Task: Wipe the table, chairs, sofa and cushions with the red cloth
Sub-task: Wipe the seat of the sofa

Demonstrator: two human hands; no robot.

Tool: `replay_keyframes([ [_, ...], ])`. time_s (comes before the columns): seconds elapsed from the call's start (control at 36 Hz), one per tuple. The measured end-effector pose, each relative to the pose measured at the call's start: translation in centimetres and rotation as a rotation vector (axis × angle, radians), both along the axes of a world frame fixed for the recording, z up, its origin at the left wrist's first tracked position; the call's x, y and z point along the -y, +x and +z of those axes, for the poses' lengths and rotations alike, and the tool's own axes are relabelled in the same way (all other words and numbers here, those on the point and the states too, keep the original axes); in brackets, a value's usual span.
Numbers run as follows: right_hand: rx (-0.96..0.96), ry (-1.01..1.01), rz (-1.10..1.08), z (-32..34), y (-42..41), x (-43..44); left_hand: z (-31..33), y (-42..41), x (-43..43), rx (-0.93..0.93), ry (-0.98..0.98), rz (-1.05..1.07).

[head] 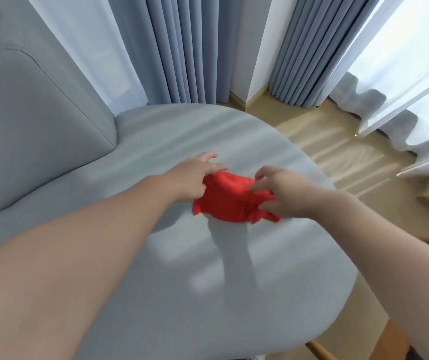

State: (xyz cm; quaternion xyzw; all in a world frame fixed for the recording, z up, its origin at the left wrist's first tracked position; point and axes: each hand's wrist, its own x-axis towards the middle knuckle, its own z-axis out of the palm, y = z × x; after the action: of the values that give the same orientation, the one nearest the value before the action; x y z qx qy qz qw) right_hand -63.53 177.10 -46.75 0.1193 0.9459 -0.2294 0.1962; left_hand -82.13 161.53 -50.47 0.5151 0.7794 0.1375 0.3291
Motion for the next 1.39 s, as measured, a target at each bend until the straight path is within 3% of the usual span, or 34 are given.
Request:
replay_keyframes([
  [0.06, 0.15, -0.003, 0.122, -4.4, 0.5, 1.6, -3.3, -0.5, 1.7, -0.129, -0.135, -0.01],
  [0.08, 0.126, 0.008, 0.138, -6.2, 0.6, 2.0, -4.6, -0.6, 2.3, -0.166, -0.126, 0.029],
  [0.17, -0.049, 0.161, 0.151, -10.6, -0.1, 2.0, -7.4, -1.1, 3.3, -0.285, 0.011, 0.154],
  [0.25, -0.077, 0.357, 0.267, -13.5, -1.1, 2.0, -9.9, -2.2, 3.7, -0.4, 0.079, 0.2],
  [0.42, -0.42, 0.323, 0.418, -16.5, -2.2, 1.9, -14.7, -5.4, 5.1, -0.536, 0.023, 0.332],
  [0.53, -0.524, 0.373, 0.242, -16.8, -7.1, -0.7, -16.3, -6.0, 4.6, -0.582, 0.09, 0.334],
  [0.75, -0.426, 0.522, -0.266, -18.8, -15.5, -4.5, -16.5, -5.4, 5.2, -0.534, 0.062, 0.31],
  [0.83, -0.454, 0.511, -0.349, -18.9, -16.0, -4.9, -16.6, -5.8, 5.3, -0.539, 0.071, 0.309],
  [0.92, -0.481, 0.382, -0.135, -18.7, -14.1, -4.5, -16.8, -5.8, 5.2, -0.543, 0.073, 0.308],
  [1.03, -0.249, 0.369, 0.029, -18.8, -12.7, -4.1, -16.8, -6.1, 5.1, -0.542, 0.078, 0.312],
  [1.25, -0.465, 0.155, -0.107, -18.5, -11.7, -2.2, -16.7, -6.5, 5.0, -0.562, 0.078, 0.31],
  [1.39, -0.474, 0.058, -0.026, -17.8, -6.6, 1.3, -16.8, -6.1, 5.1, -0.565, 0.061, 0.305],
])
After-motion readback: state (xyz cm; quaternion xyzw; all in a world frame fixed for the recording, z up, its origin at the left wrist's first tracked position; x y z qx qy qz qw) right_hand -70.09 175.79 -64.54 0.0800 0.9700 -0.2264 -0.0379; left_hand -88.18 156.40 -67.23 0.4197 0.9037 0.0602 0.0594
